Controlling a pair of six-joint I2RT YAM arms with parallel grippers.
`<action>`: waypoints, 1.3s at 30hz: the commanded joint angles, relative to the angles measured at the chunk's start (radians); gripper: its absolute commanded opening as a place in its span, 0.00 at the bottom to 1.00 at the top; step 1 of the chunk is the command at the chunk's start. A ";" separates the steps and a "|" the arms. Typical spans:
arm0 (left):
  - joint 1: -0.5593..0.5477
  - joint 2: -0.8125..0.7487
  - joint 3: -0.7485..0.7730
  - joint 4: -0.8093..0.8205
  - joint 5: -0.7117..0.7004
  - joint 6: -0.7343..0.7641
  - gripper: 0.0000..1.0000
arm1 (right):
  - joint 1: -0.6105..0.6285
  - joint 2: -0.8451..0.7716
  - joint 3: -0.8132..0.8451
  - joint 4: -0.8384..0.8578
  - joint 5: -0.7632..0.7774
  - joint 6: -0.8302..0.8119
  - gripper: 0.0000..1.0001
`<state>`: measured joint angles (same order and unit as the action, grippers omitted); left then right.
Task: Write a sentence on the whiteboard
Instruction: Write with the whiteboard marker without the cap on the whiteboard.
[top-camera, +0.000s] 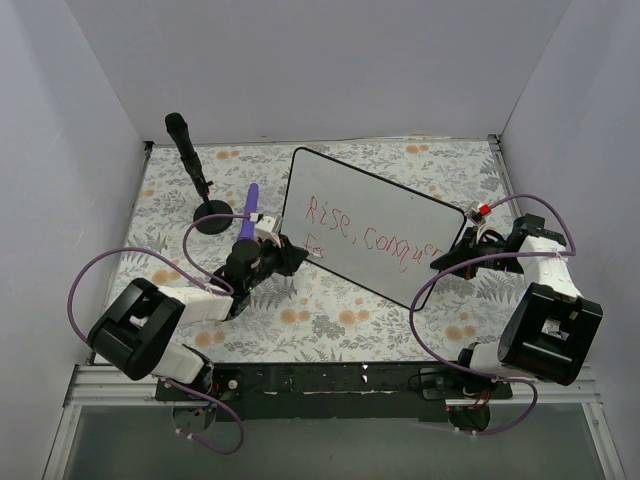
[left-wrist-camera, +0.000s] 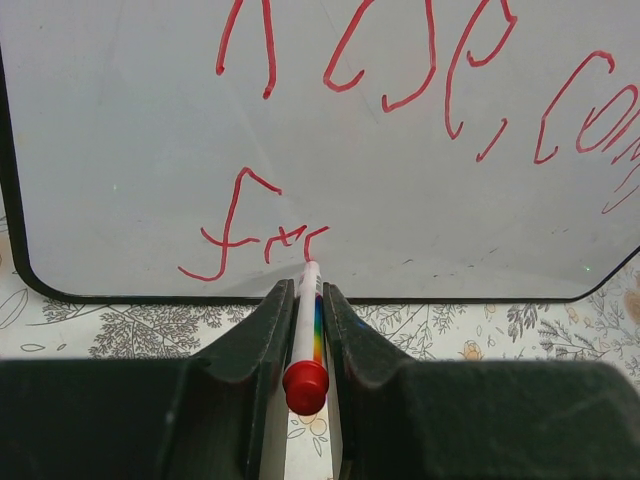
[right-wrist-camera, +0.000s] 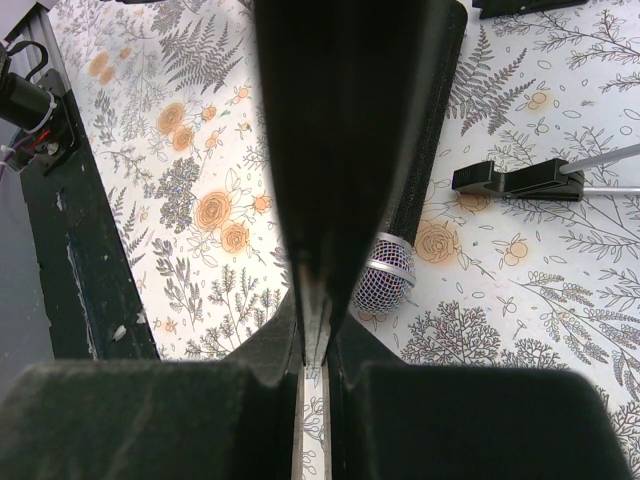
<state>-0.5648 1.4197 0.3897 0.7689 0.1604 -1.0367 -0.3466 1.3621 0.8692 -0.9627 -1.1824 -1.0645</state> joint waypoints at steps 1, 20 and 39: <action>0.006 -0.001 0.049 0.017 -0.007 0.003 0.00 | 0.009 -0.014 -0.004 0.022 0.047 -0.046 0.01; 0.009 -0.039 0.060 0.021 -0.038 0.004 0.00 | 0.009 -0.015 -0.003 0.022 0.049 -0.046 0.01; 0.011 -0.002 0.067 -0.009 -0.002 0.010 0.00 | 0.009 -0.012 -0.002 0.022 0.050 -0.046 0.01</action>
<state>-0.5636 1.4040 0.4255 0.7647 0.1497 -1.0439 -0.3466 1.3621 0.8692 -0.9623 -1.1828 -1.0645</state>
